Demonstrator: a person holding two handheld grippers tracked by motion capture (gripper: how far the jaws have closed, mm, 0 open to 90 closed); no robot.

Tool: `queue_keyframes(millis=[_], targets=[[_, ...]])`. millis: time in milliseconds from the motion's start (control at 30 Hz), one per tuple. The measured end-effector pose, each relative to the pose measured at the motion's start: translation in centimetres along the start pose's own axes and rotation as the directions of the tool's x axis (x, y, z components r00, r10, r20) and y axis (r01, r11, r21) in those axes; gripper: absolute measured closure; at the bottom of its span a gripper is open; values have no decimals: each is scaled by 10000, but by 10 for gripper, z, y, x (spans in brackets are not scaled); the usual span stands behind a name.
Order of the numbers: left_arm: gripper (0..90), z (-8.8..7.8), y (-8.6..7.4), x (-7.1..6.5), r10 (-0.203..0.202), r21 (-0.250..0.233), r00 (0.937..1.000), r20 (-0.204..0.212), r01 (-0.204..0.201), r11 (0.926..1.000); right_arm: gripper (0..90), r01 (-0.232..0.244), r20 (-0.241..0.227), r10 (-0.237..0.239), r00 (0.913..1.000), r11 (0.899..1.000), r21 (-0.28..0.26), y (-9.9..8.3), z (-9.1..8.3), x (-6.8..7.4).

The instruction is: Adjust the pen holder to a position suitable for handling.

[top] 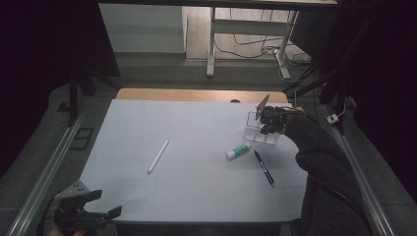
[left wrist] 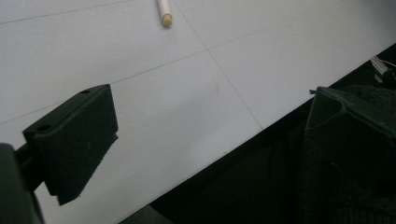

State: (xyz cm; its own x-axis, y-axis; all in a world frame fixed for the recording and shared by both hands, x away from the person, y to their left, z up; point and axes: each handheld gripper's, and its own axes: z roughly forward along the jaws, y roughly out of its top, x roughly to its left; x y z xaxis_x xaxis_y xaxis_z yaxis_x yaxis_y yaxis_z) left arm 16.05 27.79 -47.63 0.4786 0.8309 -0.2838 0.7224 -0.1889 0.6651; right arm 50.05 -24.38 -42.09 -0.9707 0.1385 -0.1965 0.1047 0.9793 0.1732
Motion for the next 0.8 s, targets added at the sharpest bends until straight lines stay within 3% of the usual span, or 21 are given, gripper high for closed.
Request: queue_keyframes(millis=[233,367,433,533,567,700,800], targets=[[27,0,0,0,-23,20,10000,-5,23,10000,888,-465,72,466,9989,9988,-152,0,-14,3],[28,0,0,0,-49,17,10000,4,49,10000,888,-758,-133,750,9971,9947,-697,6,-30,7],[28,0,0,0,-49,19,10000,1,49,10000,887,-988,-326,954,9949,9869,-1278,11,-43,13],[28,0,0,0,-40,34,10000,-6,40,10000,887,-987,-460,922,9947,9805,-1697,16,-50,17],[28,0,0,0,-38,34,10000,-2,38,10000,887,-787,-534,687,9962,9729,-2175,20,-56,22],[29,1,1,0,-40,56,10000,-5,40,10000,888,-721,-689,573,9960,9690,-2365,30,-63,34],[29,1,1,0,-26,59,10000,-17,26,10000,887,-363,-737,181,9971,9667,-2534,43,-65,45]])
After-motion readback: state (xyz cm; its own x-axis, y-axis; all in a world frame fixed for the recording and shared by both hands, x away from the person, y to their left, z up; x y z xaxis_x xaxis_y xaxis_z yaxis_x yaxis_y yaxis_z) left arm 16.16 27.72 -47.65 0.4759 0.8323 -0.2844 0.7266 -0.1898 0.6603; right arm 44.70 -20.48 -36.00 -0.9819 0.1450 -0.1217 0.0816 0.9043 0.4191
